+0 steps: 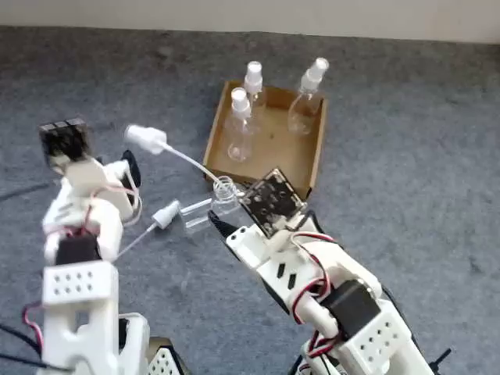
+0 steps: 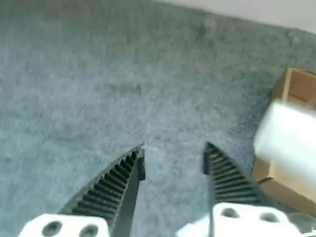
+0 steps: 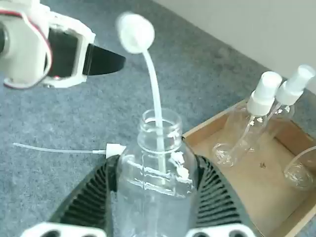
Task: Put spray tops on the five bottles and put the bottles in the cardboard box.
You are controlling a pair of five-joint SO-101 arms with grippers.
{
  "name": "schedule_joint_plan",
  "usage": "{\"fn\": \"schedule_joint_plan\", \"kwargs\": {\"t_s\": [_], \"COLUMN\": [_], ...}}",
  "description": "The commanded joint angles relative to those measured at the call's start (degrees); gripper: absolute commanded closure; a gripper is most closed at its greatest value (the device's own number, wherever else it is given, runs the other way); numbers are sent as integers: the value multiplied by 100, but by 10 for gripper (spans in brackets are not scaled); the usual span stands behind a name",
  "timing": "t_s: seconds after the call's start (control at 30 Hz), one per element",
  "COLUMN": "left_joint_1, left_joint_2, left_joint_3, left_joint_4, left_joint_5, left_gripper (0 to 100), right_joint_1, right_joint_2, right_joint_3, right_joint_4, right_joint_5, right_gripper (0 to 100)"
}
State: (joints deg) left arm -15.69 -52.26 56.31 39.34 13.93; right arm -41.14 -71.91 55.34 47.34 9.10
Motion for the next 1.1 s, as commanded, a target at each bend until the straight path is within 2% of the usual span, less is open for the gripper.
{"fn": "schedule_joint_plan", "kwargs": {"t_s": [0.0, 0.13, 0.5, 0.63, 1.0, 1.07], "left_joint_1": [-145, -145, -242, -198, 673, 796], "left_joint_2": [303, 585, 2510, 2862, 2862, 2862], "left_joint_3": [-1499, -2044, -2229, -2536, -2536, -2589], "left_joint_4": [1407, 1679, 167, 149, 167, 308], "left_joint_5": [352, 686, 782, 782, 756, 536], "left_gripper": [777, 777, 800, 800, 800, 800], "right_joint_1": [84, 101, 101, 75, 66, 66], "right_joint_2": [-171, -207, -215, -215, -207, -207], "right_joint_3": [127, 251, 215, 233, 233, 251], "right_joint_4": [-4, -4, 31, 22, 13, 13], "right_joint_5": [-26, -26, -26, -26, -26, -26], "right_gripper": [995, 995, 995, 995, 995, 995]}}
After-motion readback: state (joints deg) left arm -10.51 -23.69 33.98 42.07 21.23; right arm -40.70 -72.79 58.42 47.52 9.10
